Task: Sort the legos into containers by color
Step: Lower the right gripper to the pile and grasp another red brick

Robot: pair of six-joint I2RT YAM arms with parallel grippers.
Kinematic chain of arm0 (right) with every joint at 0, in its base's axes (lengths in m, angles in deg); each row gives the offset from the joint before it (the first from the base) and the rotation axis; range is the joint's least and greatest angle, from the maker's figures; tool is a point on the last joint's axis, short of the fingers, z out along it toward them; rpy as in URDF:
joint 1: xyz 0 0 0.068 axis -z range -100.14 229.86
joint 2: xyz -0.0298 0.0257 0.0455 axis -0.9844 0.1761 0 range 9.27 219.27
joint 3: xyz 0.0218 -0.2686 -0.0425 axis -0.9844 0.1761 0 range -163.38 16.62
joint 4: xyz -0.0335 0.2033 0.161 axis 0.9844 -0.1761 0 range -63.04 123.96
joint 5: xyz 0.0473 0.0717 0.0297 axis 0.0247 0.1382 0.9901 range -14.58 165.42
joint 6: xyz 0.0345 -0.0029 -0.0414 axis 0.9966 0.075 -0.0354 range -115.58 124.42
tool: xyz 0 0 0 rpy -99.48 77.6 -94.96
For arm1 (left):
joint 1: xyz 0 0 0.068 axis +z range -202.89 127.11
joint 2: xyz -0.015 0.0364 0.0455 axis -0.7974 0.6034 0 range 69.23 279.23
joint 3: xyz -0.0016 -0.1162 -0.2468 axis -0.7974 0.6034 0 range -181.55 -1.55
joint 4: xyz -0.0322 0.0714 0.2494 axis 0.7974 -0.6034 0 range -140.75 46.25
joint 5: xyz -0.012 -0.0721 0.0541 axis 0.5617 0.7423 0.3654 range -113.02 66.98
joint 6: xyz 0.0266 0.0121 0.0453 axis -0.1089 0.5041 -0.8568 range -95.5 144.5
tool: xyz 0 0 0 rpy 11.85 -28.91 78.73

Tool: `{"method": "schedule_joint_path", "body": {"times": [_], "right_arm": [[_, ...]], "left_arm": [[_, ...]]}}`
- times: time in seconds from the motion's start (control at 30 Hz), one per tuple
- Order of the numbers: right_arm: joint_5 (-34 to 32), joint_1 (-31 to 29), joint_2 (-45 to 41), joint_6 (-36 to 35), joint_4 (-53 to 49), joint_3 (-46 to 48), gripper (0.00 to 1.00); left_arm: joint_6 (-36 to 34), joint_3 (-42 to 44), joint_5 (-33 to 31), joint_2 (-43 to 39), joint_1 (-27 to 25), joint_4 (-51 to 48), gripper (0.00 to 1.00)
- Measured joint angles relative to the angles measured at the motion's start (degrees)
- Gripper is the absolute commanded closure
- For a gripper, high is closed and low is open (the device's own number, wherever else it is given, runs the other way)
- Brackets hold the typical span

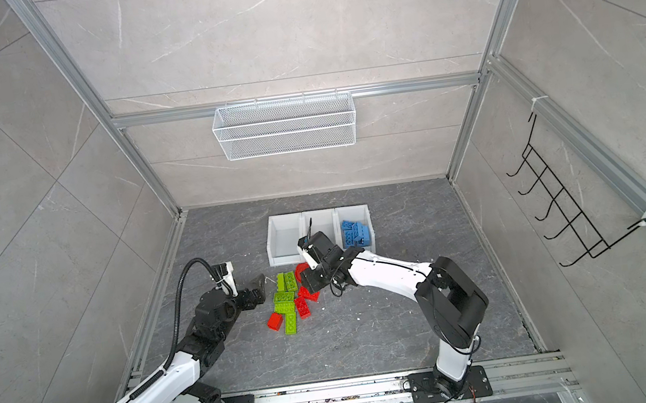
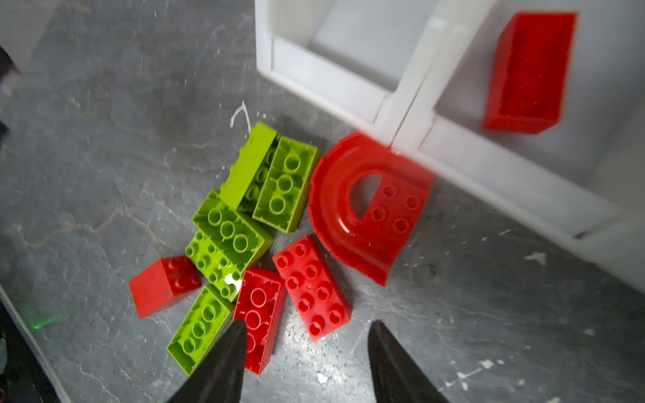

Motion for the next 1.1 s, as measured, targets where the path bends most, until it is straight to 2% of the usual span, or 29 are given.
{"method": "schedule_joint_path", "body": {"times": [0.43,1.1], "right_arm": [[0.2,-6.51,3.28,1.79,2.03,2.16,0.46],[-3.39,-8.5,7.48,2.62,0.26,1.73,0.51]], "left_arm": [[0.0,0.0,-0.2,0.5,0.0,0.04,0.01],[0.0,0.0,-0.17,1.09,0.0,0.07,0.01]]}}
